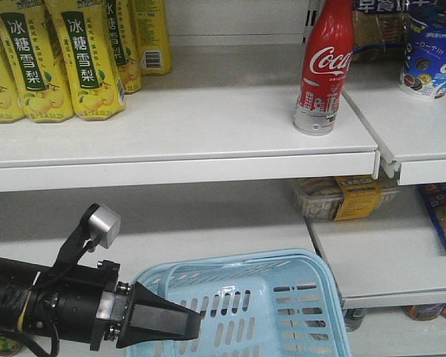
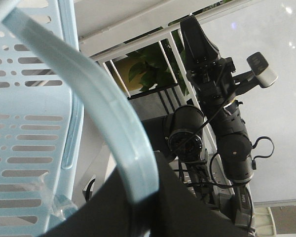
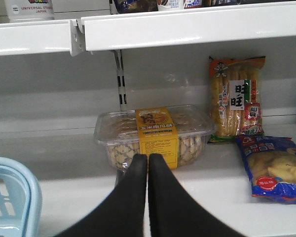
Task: Place coke in basket with both arms
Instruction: 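Approach the Coca-Cola bottle shelf, holding the basket in the left gripper, then raise the open right gripper toward the red Coca-Cola bottle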
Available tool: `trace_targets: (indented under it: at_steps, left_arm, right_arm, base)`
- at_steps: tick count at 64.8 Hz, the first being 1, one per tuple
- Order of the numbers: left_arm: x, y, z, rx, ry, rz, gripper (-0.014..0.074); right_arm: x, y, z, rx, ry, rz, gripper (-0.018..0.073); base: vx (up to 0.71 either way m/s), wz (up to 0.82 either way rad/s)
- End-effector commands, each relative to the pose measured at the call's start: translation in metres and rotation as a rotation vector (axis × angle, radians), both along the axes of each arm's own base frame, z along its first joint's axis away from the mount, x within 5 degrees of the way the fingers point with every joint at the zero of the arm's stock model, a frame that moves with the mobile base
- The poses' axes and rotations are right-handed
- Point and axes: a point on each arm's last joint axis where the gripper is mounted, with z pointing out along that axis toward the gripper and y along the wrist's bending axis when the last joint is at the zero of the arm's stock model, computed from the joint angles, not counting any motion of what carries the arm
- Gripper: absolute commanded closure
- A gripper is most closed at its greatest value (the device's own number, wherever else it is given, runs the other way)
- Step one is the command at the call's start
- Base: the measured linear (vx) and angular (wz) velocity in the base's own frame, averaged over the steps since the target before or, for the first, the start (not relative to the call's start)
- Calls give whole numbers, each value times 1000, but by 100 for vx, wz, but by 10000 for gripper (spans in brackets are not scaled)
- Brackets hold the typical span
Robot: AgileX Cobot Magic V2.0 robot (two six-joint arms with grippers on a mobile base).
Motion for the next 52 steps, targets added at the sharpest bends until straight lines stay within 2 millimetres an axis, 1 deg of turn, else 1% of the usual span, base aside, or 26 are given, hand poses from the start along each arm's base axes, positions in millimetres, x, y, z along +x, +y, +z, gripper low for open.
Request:
trace_targets:
  at_steps: [1,15,20,28,39,44,52]
  left_arm:
    - [-13,-3,29,-208,8,-124,603]
    - [-13,-3,29,-208,8,-124,603]
    - [-13,-3,29,-208,8,-124,603]
    - [-13,-3,29,-208,8,-124,603]
    - [-13,-3,29,-208,8,-124,603]
    - [-13,-3,29,-208,8,-124,603]
    - [-13,-3,29,-208,8,-124,603]
  right_arm:
    - [-1,0,3,-10,-80,-2,564]
    - [-1,0,3,-9,-83,-2,564]
    - [-1,0,5,35,-101,-2,564]
    - [-1,-2,12,283,-175,-4,564]
    - [-2,-4,16,407,-220,-13,564]
    - [-2,-5,18,496,-231,-18,564]
    - [-4,-8,24,776,-246,-13,564]
  base:
    - [0,0]
    - [0,0]
    - [0,0]
    - [0,0]
    - [0,0]
    - [0,0]
    - [0,0]
